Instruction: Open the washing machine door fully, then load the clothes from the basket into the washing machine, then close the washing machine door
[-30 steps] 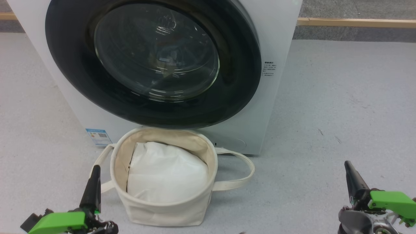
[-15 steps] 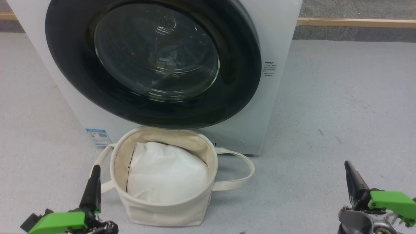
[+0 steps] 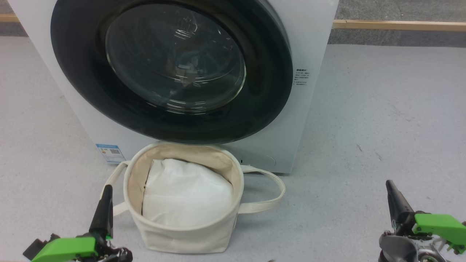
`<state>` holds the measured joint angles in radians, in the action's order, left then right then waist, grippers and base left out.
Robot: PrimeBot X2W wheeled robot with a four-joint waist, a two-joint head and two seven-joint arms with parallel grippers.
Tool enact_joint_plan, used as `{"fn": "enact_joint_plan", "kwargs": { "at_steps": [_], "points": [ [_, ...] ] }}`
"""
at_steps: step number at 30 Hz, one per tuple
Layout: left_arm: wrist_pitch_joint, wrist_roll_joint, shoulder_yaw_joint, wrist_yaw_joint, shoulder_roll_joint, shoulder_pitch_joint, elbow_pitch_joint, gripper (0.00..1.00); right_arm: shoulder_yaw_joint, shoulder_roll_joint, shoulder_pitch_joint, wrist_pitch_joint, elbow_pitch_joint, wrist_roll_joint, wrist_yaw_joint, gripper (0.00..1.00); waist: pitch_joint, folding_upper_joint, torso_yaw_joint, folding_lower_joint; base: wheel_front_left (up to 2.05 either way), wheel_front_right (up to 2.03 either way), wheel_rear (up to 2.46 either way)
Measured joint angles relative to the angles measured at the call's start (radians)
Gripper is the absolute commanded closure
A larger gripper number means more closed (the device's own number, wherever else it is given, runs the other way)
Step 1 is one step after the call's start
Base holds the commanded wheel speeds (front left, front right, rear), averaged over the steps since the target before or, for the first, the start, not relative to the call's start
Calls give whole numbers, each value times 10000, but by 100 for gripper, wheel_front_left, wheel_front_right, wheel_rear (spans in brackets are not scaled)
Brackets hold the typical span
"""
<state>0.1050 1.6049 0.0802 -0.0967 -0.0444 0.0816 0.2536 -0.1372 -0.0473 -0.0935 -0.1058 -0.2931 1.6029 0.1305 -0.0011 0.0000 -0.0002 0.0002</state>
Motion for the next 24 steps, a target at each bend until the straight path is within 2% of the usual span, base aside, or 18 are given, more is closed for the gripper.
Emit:
{"fn": "enact_joint_plan", "kwargs": {
  "at_steps": [24],
  "points": [
    [0,0,0,0,0,0,0,100,0,0,0,0,0,0,0,100,0,0,0,-2,0,0,0]
  ]
}}
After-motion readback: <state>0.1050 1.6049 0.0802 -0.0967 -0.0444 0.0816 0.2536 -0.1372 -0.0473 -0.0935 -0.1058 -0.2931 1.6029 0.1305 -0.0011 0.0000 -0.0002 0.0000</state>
